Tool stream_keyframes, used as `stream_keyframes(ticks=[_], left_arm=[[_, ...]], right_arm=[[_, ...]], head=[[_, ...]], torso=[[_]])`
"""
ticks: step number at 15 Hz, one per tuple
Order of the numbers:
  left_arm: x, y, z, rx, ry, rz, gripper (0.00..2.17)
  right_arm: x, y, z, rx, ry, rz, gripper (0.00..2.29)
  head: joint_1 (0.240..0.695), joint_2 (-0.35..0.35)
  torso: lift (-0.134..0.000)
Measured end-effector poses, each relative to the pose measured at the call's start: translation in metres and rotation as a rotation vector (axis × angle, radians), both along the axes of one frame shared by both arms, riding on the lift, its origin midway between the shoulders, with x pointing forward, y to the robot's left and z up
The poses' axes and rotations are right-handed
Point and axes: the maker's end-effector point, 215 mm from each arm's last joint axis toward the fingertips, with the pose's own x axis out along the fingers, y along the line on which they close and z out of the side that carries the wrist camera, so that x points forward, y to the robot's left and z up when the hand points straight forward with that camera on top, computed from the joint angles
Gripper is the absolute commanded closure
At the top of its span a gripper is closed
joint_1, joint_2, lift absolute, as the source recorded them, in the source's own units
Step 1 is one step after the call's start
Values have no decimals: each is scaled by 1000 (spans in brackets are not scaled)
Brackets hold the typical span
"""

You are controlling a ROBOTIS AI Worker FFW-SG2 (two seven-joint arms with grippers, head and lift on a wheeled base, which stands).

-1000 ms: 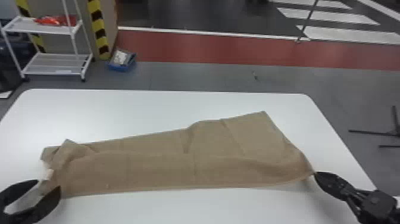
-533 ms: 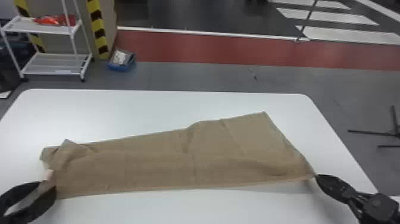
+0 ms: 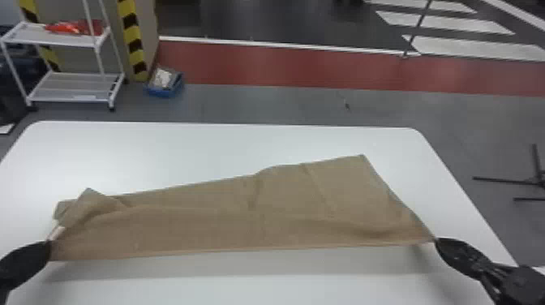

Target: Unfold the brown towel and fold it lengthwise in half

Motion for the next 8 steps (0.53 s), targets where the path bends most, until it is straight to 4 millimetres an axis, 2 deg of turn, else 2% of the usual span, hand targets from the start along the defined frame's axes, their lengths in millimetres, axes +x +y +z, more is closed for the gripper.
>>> stream_keyframes(ticks=[3, 5, 7, 8], left_arm=[[-3, -2, 27, 22, 40, 52, 1744], [5, -6, 52, 43, 7, 82, 1744], [27, -17, 82, 43, -60, 101, 1744], [45, -23, 96, 40, -96, 117, 1744]], right_arm=[[1, 8, 33, -31, -40, 14, 1214], [10, 12, 57, -43, -76, 17, 1214], [34, 17, 80, -20, -116, 2, 1214], [54, 22, 94, -1, -148, -10, 1214]], head=[[695, -127], [695, -122], [695, -124], [695, -119]], torso=[[-119], [-119], [-119], [-119]])
